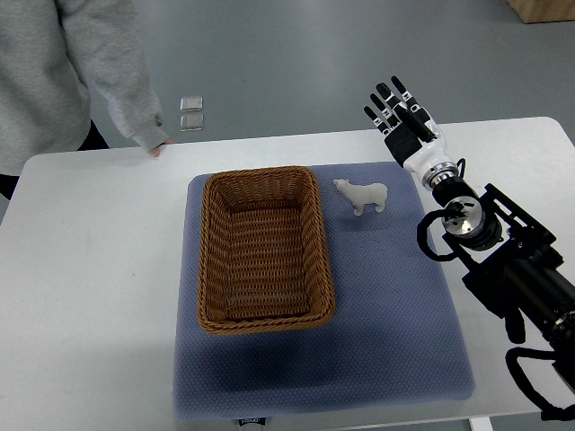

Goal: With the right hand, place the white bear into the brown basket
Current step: 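Raise the right hand and move it over the white bear figurine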

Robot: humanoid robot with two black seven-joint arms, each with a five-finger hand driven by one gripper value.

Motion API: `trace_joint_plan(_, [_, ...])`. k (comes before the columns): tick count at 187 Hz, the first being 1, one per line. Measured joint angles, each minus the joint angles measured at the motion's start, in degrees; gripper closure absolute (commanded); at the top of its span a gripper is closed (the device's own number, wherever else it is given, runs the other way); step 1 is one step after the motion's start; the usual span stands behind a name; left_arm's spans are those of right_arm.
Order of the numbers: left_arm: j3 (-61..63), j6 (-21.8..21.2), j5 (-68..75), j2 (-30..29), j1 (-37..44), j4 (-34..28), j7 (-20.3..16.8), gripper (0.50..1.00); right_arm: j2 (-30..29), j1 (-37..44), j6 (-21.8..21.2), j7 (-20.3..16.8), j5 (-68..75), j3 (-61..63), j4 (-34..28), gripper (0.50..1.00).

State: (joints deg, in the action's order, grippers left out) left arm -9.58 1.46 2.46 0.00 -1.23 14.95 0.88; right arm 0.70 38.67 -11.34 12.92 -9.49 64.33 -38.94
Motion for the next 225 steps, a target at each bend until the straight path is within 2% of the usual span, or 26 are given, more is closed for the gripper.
trace_joint_plan(87, [0.00, -0.06, 0.00, 0.00, 0.00, -0.17, 0.00, 0.500, 1.16, 1.80, -0.27, -0.51, -1.26, -4.04, -0.08, 0.576])
trace_joint_plan(122, [0.00, -0.07, 0.00, 0.00, 0.00, -0.19, 0.00, 0.500, 7.81, 7.14, -1.71, -2.58, -6.26, -15.08, -0.42, 0.576])
trace_joint_plan(163, [0.02, -0.06, 0.00, 0.00, 0.00, -0.12, 0.00, 0.500, 16.21, 20.14, -5.63, -7.14, -24.39, -35.48, -1.63, 0.576])
trace_joint_plan(176, [0.06, -0.07, 0.00, 0.00, 0.00, -0.10, 0.00, 0.500, 17.87, 25.23, -8.07, -8.71, -29.56, -42.88, -2.09, 0.574])
trace_joint_plan(200, [0.08, -0.06, 0.00, 0.00, 0.00, -0.08, 0.00, 0.500, 18.87, 34.55, -13.12, -12.76, -34.60, -56.72, -2.56, 0.574])
trace_joint_plan(225, [0.09, -0.06, 0.00, 0.00, 0.00, -0.09, 0.00, 0.500, 18.64, 43.07, -14.97, -17.68, -35.79, -68.61, -5.39, 0.574])
